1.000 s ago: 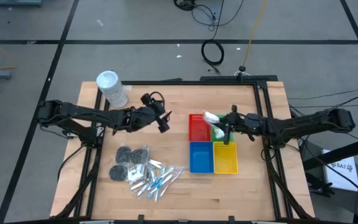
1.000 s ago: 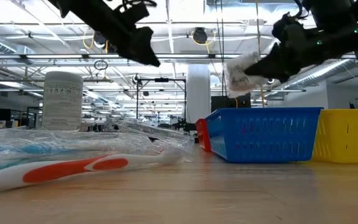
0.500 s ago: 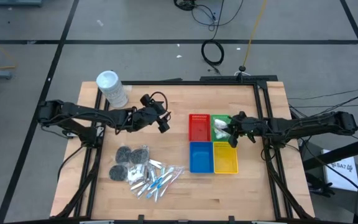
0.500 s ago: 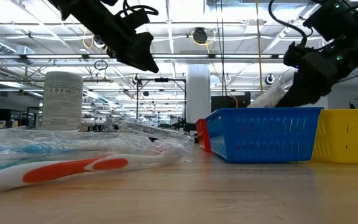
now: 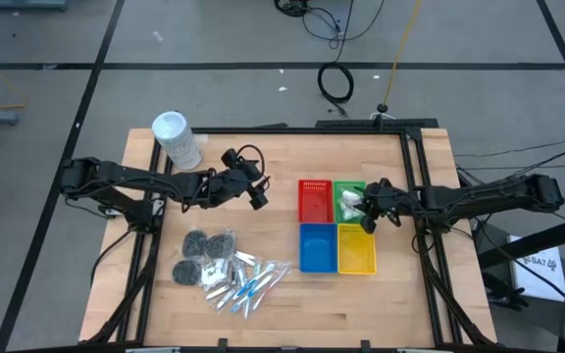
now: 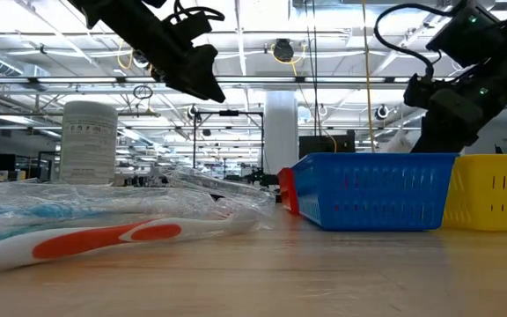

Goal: Pick & Place Travel size toiletries
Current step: Put the cotton pack into the green bin

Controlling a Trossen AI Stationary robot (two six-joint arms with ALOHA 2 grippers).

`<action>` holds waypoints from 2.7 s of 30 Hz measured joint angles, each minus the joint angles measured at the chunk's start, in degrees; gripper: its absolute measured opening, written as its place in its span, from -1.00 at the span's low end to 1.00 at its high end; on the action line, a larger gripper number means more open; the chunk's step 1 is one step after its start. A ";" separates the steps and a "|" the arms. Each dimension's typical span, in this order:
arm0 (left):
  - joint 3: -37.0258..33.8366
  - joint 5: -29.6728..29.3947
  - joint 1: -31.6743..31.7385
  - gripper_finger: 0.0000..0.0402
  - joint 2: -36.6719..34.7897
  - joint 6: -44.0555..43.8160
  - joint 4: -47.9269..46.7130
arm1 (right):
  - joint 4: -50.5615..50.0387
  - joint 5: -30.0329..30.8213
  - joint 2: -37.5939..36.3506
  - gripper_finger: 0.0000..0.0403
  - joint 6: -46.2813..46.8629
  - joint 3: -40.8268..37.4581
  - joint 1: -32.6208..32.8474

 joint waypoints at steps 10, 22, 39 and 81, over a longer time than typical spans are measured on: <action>0.00 0.00 0.00 0.30 0.00 -0.15 -0.02 | 3.36 -0.11 0.04 -0.51 -1.66 -0.04 -0.01; 0.00 0.00 0.00 0.29 0.00 -0.13 -0.16 | 8.20 -0.02 -3.01 0.19 -3.87 -0.04 -0.11; 0.00 0.00 0.00 0.27 0.00 -0.35 -0.14 | 16.88 0.97 -2.15 -0.16 -15.09 -0.07 0.35; 0.02 31.88 -33.90 0.27 5.57 -91.46 -33.31 | 29.82 -16.41 -4.90 0.16 -27.84 -0.07 0.37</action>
